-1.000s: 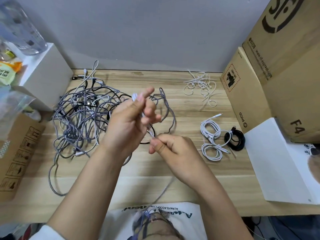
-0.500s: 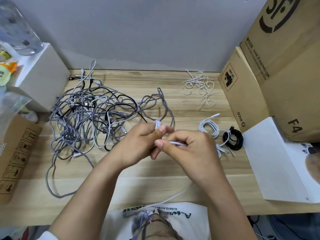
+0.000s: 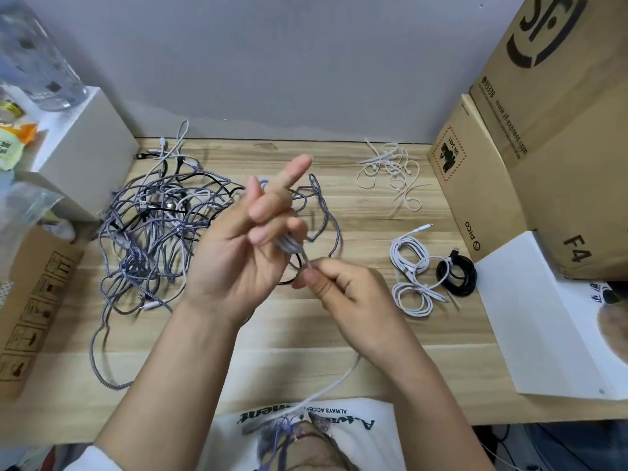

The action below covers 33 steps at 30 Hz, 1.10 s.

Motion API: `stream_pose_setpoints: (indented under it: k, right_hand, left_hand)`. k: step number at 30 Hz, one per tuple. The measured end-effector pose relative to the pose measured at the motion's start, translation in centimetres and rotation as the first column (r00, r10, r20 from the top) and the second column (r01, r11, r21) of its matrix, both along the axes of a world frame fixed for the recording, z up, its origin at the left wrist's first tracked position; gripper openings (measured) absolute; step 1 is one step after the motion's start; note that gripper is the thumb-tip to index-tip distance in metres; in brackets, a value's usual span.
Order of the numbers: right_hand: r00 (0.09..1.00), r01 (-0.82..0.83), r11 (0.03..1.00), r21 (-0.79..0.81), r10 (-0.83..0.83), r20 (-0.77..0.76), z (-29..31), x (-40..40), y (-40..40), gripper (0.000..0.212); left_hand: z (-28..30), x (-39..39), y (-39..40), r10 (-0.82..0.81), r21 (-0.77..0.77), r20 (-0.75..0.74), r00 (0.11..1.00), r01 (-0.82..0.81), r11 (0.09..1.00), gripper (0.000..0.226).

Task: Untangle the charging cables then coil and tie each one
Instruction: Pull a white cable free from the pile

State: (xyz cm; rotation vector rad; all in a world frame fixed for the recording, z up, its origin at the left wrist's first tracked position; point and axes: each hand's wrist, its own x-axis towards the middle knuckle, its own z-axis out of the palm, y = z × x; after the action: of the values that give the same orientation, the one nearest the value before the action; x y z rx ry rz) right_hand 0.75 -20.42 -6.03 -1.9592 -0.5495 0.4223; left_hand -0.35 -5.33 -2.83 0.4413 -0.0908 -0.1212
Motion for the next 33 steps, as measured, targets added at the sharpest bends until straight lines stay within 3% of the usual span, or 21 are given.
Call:
stream_pose_setpoints:
  k: [1,3,7,9,12,14,16,18,21,24,27,29,31,33]
  right_hand:
    - [0.999,-0.015,0.999,-0.05,0.017,0.045,0.0,-0.2,0.0,0.039]
    - [0.989,-0.027,0.99,-0.135,0.046,0.143,0.1,-0.4,-0.2,0.048]
    - [0.986,0.035,0.993,-0.11,-0.017,0.165,0.2,-0.5,-0.9,0.047]
    - [0.987,0.07,0.997,-0.045,-0.062,0.151,0.6,-0.4,-1.2,0.043]
    - [0.995,0.032,0.995,0.09,-0.04,0.089,1.2,-0.1,-1.5,0.025]
    - [0.999,0.023,0.984,0.177,-0.031,0.042,1.3,-0.1,-1.4,0.017]
    - [0.996,0.087,0.971,0.223,-0.093,0.013,1.3,0.0,-1.3,0.009]
    - [0.982,0.19,0.945,0.267,-0.188,-0.035,1.1,0.4,-1.5,0.013]
    - [0.974,0.214,0.939,0.27,-0.225,0.013,1.2,1.2,-2.1,0.01]
    - [0.976,0.202,0.956,0.214,-0.214,0.032,0.5,1.8,-2.1,0.012]
    - [0.985,0.172,0.982,0.08,-0.173,0.006,-0.5,1.7,-1.9,0.021]
    - [0.995,0.1,0.994,-0.045,-0.101,-0.02,-0.8,0.9,-1.5,0.029]
    - [1.0,0.01,0.983,-0.185,-0.008,0.012,-0.9,0.1,-1.0,0.041]
    - [0.992,-0.064,0.941,-0.333,0.095,0.078,-0.7,-0.6,-0.6,0.042]
  left_hand:
    - [-0.4,0.2,-0.5,0.131,0.211,-0.051,0.99,-0.118,0.97,0.048]
    - [-1.8,0.1,-1.2,0.278,0.536,-0.007,0.961,-0.231,0.812,0.037]
    - [-3.4,-0.1,-1.6,0.205,0.852,0.01,0.979,-0.115,0.51,0.028]
    - [-3.7,-0.4,-1.1,0.135,0.935,-0.035,0.99,-0.015,0.354,0.022]
    - [-3.5,-0.7,-1.1,-0.051,0.891,-0.179,0.982,0.184,0.414,0.028]
    - [-3.5,-0.8,-0.9,-0.119,0.888,-0.191,0.974,0.223,0.402,0.042]
    - [-3.5,-0.7,-0.8,-0.174,0.884,-0.192,0.966,0.248,0.397,0.052]
    - [-3.6,-1.0,-0.6,-0.26,0.83,-0.187,0.947,0.293,0.474,0.057]
    - [-3.5,-1.3,-0.1,-0.445,0.571,-0.137,0.885,0.437,0.695,0.055]
    - [-3.2,-1.2,0.0,-0.539,0.225,0.107,0.835,0.508,0.832,0.048]
    - [-2.3,-0.6,0.6,-0.389,-0.101,0.195,0.9,0.413,0.905,0.048]
    - [-1.8,-0.4,1.0,-0.206,-0.12,0.135,0.969,0.222,0.968,0.051]
    - [-1.7,0.0,0.4,0.018,0.044,0.012,1.0,-0.019,0.999,0.054]
    - [-2.3,0.1,-0.4,0.227,0.322,-0.076,0.971,-0.192,0.927,0.05]
